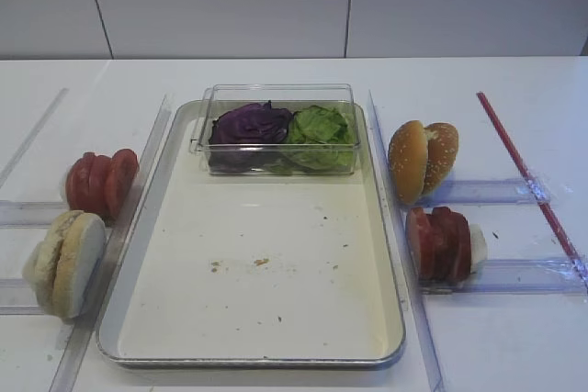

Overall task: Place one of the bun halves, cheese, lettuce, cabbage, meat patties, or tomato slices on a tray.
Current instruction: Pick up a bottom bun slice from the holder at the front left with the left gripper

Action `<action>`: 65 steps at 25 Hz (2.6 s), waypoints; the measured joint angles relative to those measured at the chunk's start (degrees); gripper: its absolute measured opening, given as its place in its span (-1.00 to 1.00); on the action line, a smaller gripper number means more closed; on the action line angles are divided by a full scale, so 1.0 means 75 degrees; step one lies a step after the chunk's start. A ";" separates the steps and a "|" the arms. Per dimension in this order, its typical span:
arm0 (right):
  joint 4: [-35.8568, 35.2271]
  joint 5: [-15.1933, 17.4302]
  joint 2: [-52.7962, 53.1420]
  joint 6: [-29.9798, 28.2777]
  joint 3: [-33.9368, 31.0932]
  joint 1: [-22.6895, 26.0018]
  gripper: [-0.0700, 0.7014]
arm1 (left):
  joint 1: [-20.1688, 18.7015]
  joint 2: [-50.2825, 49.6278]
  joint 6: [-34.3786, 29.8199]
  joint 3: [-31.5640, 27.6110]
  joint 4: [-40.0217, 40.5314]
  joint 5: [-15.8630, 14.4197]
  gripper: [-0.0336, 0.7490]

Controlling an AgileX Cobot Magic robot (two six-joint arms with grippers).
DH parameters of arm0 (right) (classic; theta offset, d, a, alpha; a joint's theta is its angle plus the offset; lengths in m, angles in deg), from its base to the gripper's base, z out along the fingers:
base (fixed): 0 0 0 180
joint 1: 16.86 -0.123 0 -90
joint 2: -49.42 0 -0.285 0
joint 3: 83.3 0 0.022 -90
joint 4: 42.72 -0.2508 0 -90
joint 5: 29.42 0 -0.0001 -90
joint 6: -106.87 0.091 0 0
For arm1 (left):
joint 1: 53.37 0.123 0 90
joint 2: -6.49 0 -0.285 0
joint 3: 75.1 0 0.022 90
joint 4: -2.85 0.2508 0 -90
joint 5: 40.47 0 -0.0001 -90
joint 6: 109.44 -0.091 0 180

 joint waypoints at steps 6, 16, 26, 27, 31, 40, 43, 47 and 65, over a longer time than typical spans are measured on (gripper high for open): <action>0.0000 0.0000 0.0000 0.0000 0.0000 0.0000 0.97 | 0.0000 0.0000 0.0000 0.0000 0.0000 0.0000 0.56; 0.0000 0.0000 0.0000 0.0000 0.0000 0.0000 0.97 | 0.0000 0.0000 0.0000 0.0000 0.0000 0.0000 0.56; 0.0000 0.0000 0.0000 0.0000 0.0000 0.0000 0.97 | -0.0023 -0.0529 -0.0399 0.0808 -0.0298 -0.0295 0.52; 0.0000 0.0000 0.0000 0.0000 0.0000 0.0000 0.97 | -0.0094 -0.0719 -0.0452 0.1093 -0.0331 -0.0317 0.51; 0.0000 0.0000 0.0000 0.0000 0.0000 0.0000 0.97 | -0.0630 -0.1626 -0.0440 0.2110 -0.0399 -0.0316 0.47; 0.0000 0.0000 0.0000 0.0000 0.0000 0.0000 0.97 | -0.2435 -0.3806 0.0137 0.2934 -0.0497 -0.0396 0.44; 0.0000 0.0000 0.0000 0.0000 0.0000 0.0000 0.97 | -0.2740 -0.4678 0.0416 0.3218 -0.0497 -0.0449 0.44; 0.0000 0.0000 0.0000 0.0000 0.0000 0.0000 0.97 | -0.2845 -0.5959 0.0907 0.3629 -0.0497 -0.0574 0.43; 0.0000 0.0000 0.0000 0.0000 0.0000 0.0000 0.97 | -0.3655 -0.8133 0.3263 0.3982 0.0011 -0.0174 0.43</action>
